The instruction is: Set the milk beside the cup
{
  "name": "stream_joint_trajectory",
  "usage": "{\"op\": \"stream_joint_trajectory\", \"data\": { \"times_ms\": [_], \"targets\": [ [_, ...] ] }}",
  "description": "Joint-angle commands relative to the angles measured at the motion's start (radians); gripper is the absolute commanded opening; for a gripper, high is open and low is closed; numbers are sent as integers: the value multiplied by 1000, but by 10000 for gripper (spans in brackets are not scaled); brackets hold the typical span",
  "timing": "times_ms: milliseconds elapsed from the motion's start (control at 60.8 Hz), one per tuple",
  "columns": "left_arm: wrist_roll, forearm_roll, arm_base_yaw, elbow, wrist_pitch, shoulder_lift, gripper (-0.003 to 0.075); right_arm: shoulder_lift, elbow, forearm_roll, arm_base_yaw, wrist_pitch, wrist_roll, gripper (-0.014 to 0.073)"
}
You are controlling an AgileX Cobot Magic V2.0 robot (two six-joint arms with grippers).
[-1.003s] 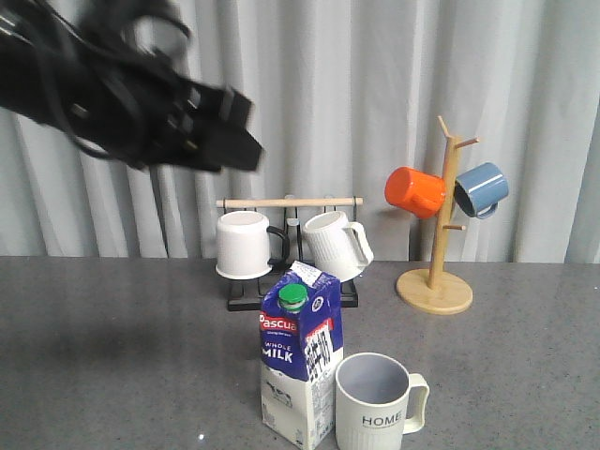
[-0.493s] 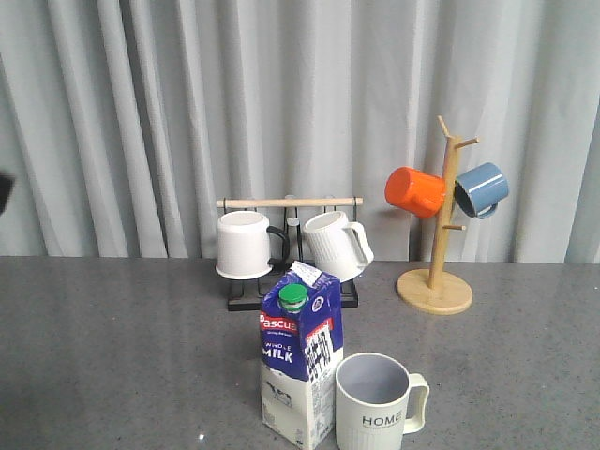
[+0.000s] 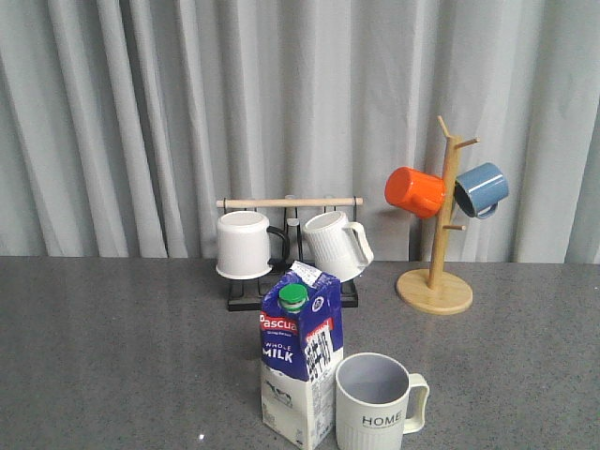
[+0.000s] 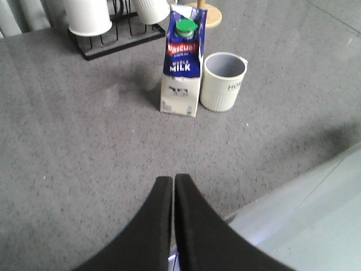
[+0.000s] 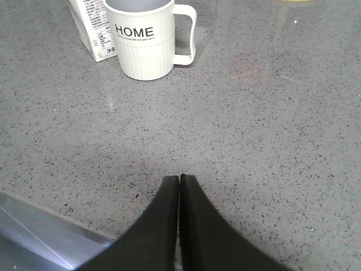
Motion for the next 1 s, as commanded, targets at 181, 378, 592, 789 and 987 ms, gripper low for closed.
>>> {"op": "stream_joint_trajectory", "data": {
  "times_ms": [181, 378, 592, 789, 987],
  "targets": [
    [8, 44, -3, 13, -72, -100, -8, 8, -26, -5, -2, -65, 2, -5],
    [16, 135, -3, 301, -385, -210, -8, 8, -26, -5, -2, -65, 2, -5],
    [8, 157, 21, 795, -992, -460, -8, 8, -26, -5, -2, -65, 2, -5],
    [-45, 152, 150, 1107, -1249, -637, -8, 8, -26, -5, -2, -65, 2, -5],
    [-53, 124, 290, 1241, -1244, -678, -8, 8, -26, -5, -2, -64, 2, -5]
  ]
}}
